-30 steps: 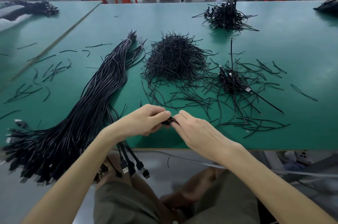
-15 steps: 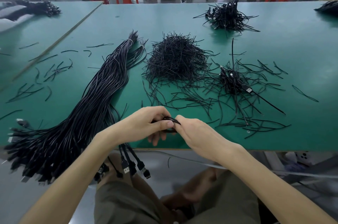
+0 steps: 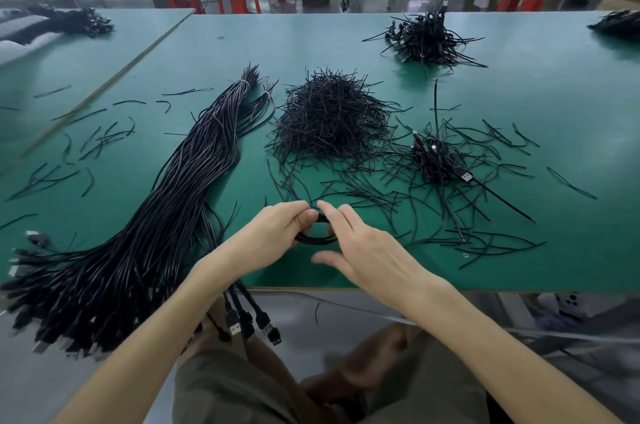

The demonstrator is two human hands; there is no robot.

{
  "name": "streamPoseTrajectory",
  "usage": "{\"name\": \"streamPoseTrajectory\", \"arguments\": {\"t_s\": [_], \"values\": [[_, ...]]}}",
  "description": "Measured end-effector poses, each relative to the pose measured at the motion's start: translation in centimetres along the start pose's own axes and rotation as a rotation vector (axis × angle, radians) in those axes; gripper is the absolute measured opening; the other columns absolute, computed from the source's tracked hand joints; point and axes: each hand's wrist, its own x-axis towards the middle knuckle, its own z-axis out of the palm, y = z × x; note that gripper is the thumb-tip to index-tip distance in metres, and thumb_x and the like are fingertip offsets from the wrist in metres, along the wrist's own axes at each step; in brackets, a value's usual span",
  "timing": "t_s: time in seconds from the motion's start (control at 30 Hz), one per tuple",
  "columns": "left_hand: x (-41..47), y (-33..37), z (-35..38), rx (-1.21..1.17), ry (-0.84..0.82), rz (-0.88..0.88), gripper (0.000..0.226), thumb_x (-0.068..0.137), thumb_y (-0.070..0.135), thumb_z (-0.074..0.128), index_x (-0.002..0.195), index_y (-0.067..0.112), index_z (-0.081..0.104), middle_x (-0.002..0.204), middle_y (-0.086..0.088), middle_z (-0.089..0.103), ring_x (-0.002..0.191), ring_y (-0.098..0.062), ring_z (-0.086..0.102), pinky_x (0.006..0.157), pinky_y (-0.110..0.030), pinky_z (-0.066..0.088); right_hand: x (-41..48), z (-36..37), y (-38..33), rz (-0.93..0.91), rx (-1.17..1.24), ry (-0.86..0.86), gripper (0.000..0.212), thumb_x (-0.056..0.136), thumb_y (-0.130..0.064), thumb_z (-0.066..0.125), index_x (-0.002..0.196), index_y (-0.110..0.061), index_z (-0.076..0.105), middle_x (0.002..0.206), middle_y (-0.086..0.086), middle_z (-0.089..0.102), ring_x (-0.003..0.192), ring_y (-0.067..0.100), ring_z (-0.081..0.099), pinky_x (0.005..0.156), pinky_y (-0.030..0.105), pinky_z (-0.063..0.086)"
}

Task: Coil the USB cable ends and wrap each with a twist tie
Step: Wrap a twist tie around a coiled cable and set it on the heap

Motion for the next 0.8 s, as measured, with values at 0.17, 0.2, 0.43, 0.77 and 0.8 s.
{"name": "streamPoseTrajectory", "arguments": {"t_s": [0.17, 0.2, 0.43, 0.77, 0.8], "values": [[0.0, 0.4, 0.0, -0.034, -0.079, -0.034, 0.041, 0.110, 0.036, 0.040, 0.076, 0.015, 0.051, 0.045, 0.011, 0.050, 0.041, -0.005, 0.040, 0.047, -0.018, 0.036, 0.3, -0.1, -0.1, -0.010, -0.179, -0.054, 0.052, 0.105, -0.048, 0.035, 0.138, -0.009, 0.045, 0.110, 0.001, 0.048, 0.056, 0.015, 0.034, 0.050, 0.028, 0.041], [-0.1, 0.4, -0.1, -0.030, -0.099, -0.045, 0.041, 0.110, 0.034, 0.040, 0.077, 0.013, 0.052, 0.045, 0.011, 0.051, 0.041, -0.004, 0.040, 0.047, -0.018, 0.037, 0.3, -0.2, -0.1, -0.018, -0.186, -0.060, 0.048, 0.106, -0.047, 0.033, 0.132, -0.009, 0.048, 0.108, 0.001, 0.048, 0.056, 0.015, 0.033, 0.050, 0.029, 0.041], [-0.7, 1.3, -1.0, -0.010, -0.211, -0.054, 0.045, 0.110, 0.036, 0.039, 0.076, 0.018, 0.063, 0.061, 0.007, 0.067, 0.048, -0.008, 0.049, 0.056, -0.021, 0.045, 0.4, -0.3, -0.1, -0.050, -0.119, -0.069, 0.028, 0.110, -0.033, 0.033, 0.107, -0.010, 0.049, 0.093, -0.002, 0.037, 0.060, 0.017, 0.035, 0.051, 0.035, 0.038], [0.2, 1.1, -0.8, -0.078, -0.229, -0.006, 0.039, 0.103, 0.053, 0.029, 0.090, 0.027, 0.054, 0.077, 0.005, 0.053, 0.064, -0.009, 0.047, 0.064, -0.027, 0.041, 2.4, -0.4, 0.8, -0.036, 0.039, 0.158, 0.007, 0.099, -0.003, 0.058, 0.102, -0.009, 0.060, 0.095, 0.003, 0.055, 0.061, 0.021, 0.044, 0.052, 0.041, 0.047], [0.6, 0.7, -0.8, -0.021, -0.200, -0.037, 0.035, 0.107, 0.048, 0.030, 0.089, 0.027, 0.052, 0.083, 0.004, 0.058, 0.071, -0.013, 0.052, 0.068, -0.030, 0.044, 2.9, -0.3, 1.0, -0.040, 0.071, 0.206, 0.004, 0.101, -0.010, 0.060, 0.104, -0.008, 0.062, 0.097, 0.003, 0.059, 0.066, 0.022, 0.052, 0.055, 0.041, 0.049]]}}
